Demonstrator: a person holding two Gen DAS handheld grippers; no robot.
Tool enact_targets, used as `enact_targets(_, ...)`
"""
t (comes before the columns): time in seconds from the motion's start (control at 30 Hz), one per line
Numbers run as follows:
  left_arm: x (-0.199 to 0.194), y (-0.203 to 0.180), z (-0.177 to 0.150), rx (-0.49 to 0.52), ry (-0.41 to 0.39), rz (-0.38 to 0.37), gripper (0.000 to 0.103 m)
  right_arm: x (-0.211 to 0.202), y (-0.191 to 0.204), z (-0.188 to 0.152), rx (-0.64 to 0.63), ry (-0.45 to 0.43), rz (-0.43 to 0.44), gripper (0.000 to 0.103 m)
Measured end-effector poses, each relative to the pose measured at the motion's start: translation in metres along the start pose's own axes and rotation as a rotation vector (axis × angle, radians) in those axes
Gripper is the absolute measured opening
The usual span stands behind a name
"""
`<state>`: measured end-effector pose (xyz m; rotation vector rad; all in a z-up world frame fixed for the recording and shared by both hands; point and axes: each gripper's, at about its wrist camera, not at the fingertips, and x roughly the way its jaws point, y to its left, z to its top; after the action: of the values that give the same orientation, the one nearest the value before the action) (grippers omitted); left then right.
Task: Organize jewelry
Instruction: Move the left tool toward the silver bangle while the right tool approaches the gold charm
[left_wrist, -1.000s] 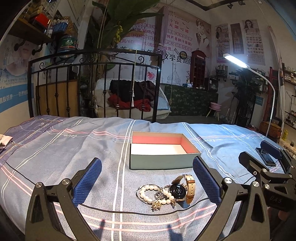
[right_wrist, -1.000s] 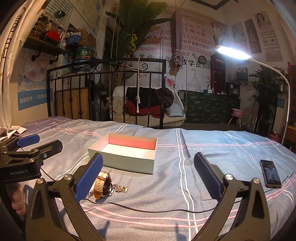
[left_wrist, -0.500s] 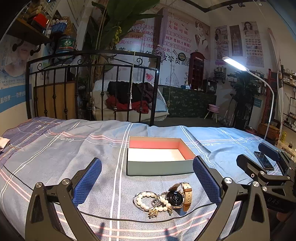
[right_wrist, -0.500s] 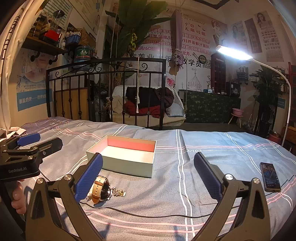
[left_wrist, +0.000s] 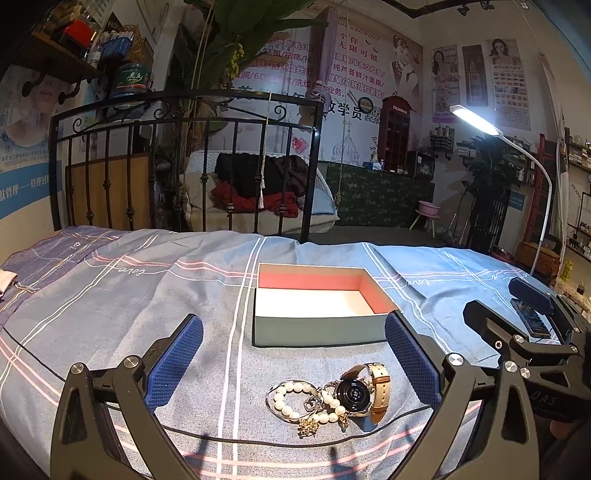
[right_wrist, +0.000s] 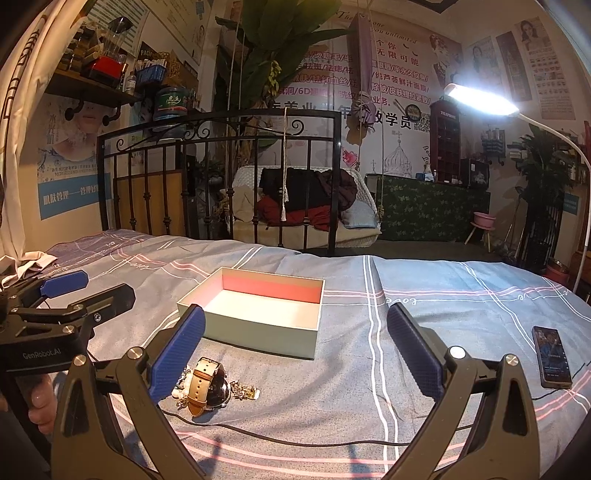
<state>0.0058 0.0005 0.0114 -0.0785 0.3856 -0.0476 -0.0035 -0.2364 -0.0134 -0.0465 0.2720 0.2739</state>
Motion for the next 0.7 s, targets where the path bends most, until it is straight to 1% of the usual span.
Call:
enact_targets(0.07, 0.008, 0.004, -0.001, -0.004, 0.057, 0.005, 0.096, 0.006, -0.001, -0.001, -0.012, 0.032, 0.001, 0.097)
enact_targets(0.13, 0.022, 0.01, -0.007, 0.02, 0.158, 0.023, 0.096, 0.017, -0.003, -0.004, -0.012, 0.1, 0.008, 0.097)
enact_targets(0.17, 0.028, 0.013, -0.011, 0.034, 0.209, 0.028, 0.096, 0.024, -0.007, -0.006, -0.001, 0.148, 0.031, 0.095)
enact_targets(0.2, 0.033, 0.018, -0.014, 0.038, 0.249, 0.027, 0.096, 0.031, -0.01, -0.01, 0.014, 0.189, 0.052, 0.085)
enact_targets(0.23, 0.038, 0.023, -0.018, 0.033, 0.283, 0.032, 0.096, 0.038, -0.013, -0.015, 0.028, 0.225, 0.07, 0.078)
enact_targets(0.27, 0.041, 0.028, -0.021, 0.021, 0.31, 0.036, 0.096, 0.045, -0.015, -0.019, 0.036, 0.254, 0.079, 0.067)
enact_targets(0.3, 0.045, 0.033, -0.024, 0.011, 0.333, 0.042, 0.096, 0.05, -0.016, -0.023, 0.037, 0.278, 0.085, 0.065)
enact_targets(0.37, 0.054, 0.04, -0.028, -0.003, 0.373, 0.054, 0.096, 0.059, -0.014, -0.03, 0.029, 0.307, 0.092, 0.065)
enact_targets(0.43, 0.067, 0.044, -0.031, -0.001, 0.422, 0.065, 0.09, 0.067, -0.012, -0.036, 0.02, 0.332, 0.109, 0.065)
enact_targets(0.53, 0.077, 0.044, -0.034, 0.016, 0.478, 0.014, 0.088, 0.074, -0.008, -0.04, 0.013, 0.354, 0.127, 0.065)
enact_targets(0.63, 0.077, 0.035, -0.037, 0.068, 0.509, -0.067, 0.089, 0.078, -0.007, -0.042, 0.021, 0.368, 0.135, 0.066)
enact_targets(0.7, 0.078, 0.027, -0.04, 0.111, 0.515, -0.08, 0.089, 0.081, -0.009, -0.046, 0.029, 0.383, 0.143, 0.066)
